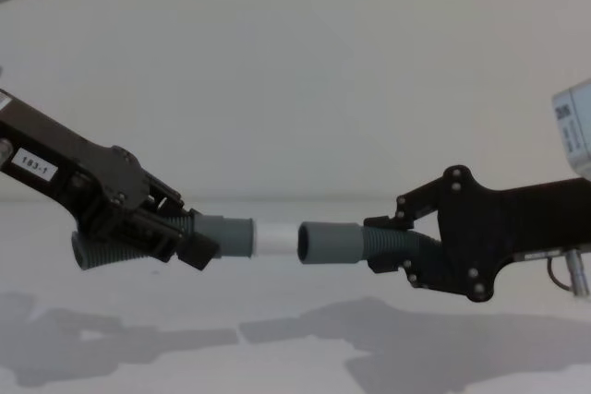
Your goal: Use both hands to pick up one end of the pipe from the table, align the ends, and insert them.
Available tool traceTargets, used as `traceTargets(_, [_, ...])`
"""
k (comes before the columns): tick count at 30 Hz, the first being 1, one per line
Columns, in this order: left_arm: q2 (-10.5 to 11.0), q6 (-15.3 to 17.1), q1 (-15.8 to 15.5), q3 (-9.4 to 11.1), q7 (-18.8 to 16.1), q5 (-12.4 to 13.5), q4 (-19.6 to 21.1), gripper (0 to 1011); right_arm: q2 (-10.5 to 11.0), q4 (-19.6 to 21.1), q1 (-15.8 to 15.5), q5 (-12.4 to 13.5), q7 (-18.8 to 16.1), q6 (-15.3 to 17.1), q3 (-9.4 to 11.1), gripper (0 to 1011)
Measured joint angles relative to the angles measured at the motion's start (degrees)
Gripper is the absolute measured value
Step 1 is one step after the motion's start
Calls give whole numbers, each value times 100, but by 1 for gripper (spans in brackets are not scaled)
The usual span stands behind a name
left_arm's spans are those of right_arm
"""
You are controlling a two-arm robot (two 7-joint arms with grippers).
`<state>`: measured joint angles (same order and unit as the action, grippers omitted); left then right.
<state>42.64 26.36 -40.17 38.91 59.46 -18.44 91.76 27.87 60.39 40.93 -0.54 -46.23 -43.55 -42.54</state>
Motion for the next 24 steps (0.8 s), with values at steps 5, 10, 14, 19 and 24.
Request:
traceTargets(5, [0, 0, 0, 0, 0, 0, 0, 335, 4, 3, 0, 11, -20, 6, -3, 252])
traceTargets(10, [0, 0, 0, 0, 0, 0, 0, 335, 9, 13, 0, 27, -33, 13, -7, 252])
traceTargets(14, [0, 0, 0, 0, 0, 0, 0, 335, 14, 37, -3, 44, -41, 29, -10, 252])
traceTargets(19, [0, 0, 0, 0, 0, 0, 0, 335, 17, 62, -20, 54, -44, 50, -13, 252])
traceTargets(24, [0, 0, 0, 0, 0, 0, 0, 335, 14, 77, -30, 67, -47, 62, -16, 252])
